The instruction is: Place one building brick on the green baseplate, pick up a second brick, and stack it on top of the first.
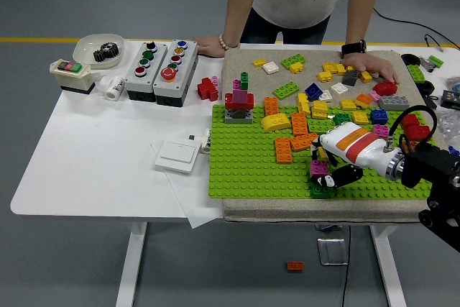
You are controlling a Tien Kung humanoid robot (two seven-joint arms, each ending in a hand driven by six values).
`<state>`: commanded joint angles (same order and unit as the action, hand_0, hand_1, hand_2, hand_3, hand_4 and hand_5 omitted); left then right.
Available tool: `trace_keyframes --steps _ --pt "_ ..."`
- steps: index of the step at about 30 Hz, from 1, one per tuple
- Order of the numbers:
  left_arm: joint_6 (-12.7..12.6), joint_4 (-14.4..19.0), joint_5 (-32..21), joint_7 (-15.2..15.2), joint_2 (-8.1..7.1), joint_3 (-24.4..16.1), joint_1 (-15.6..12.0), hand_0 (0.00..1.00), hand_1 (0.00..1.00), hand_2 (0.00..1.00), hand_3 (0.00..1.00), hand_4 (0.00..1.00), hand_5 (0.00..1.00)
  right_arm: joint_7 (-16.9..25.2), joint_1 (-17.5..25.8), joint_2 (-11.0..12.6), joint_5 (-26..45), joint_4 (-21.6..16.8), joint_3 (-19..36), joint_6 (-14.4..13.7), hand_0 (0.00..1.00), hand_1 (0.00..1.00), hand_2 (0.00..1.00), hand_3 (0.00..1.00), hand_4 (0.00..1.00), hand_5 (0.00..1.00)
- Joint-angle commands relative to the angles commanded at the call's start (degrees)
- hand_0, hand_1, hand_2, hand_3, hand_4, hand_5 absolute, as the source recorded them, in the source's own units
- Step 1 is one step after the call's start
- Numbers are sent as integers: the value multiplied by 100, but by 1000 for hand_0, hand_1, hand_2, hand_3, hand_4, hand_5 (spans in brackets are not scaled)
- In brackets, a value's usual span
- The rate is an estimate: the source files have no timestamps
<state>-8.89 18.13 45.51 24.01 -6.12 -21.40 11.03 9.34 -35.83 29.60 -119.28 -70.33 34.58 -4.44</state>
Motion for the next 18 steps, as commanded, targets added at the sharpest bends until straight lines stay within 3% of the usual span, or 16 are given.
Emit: trace_keyframes --steps 18 --pt "14 2 45 16 6 -30 -19 834 819 816 626 728 682 43 26 -12 -13 -1 49 59 191 192 326 544 851 499"
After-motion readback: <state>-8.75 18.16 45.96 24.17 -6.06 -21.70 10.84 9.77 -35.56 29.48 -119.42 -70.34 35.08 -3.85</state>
